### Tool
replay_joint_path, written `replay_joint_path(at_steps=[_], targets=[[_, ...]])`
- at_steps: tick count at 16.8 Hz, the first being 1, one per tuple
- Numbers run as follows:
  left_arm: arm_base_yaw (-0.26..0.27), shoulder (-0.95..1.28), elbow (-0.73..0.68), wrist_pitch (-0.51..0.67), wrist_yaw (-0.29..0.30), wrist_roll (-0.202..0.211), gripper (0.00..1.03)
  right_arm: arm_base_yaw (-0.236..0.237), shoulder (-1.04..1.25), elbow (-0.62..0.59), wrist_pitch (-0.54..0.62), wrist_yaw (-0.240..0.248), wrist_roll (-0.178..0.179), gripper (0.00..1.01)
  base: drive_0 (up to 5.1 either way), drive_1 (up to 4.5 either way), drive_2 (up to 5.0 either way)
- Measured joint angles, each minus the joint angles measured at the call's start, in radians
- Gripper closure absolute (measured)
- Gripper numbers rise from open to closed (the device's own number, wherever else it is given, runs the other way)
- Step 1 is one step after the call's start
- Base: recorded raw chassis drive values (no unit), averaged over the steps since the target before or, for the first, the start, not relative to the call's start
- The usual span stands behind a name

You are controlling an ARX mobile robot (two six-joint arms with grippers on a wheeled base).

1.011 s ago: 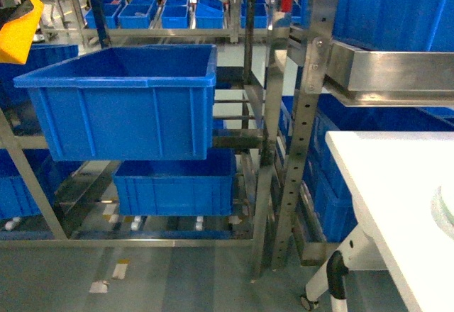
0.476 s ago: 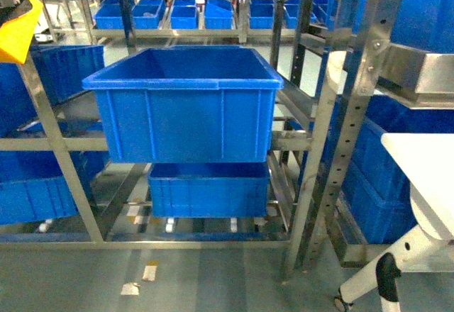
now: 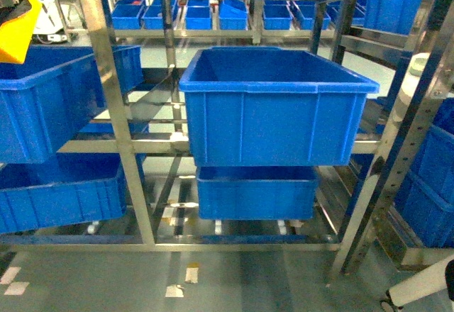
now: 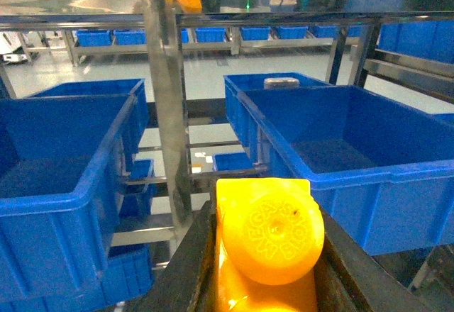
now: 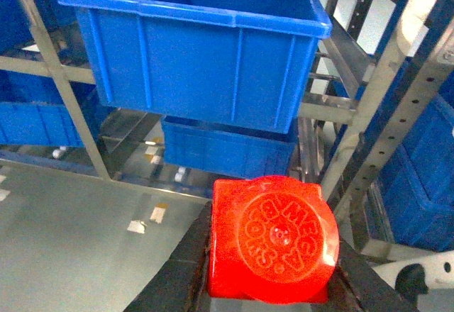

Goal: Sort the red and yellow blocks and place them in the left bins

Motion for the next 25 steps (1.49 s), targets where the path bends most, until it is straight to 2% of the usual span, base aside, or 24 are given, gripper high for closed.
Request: replay_joint_path(at_steps=[8, 13, 25], targets=[[0.000, 0.000, 0.000, -0.001, -0.002, 0.000, 0.76, 0.000, -0.001, 0.000, 0.000, 0.000, 0.000, 0.73, -5.0, 2.63, 2.2], [0.003, 0.001, -0.001, 0.004, -0.004, 0.000, 0.76, 0.000, -0.001, 0.002, -0.002, -0.003, 0.000, 0.73, 0.0, 0.00, 0.0], [0.000, -0.002, -0.002, 0.005, -0.001, 0.000, 0.76, 0.000, -0.001, 0.001, 0.002, -0.003, 0.000, 0.73, -0.1, 4.28, -4.4]])
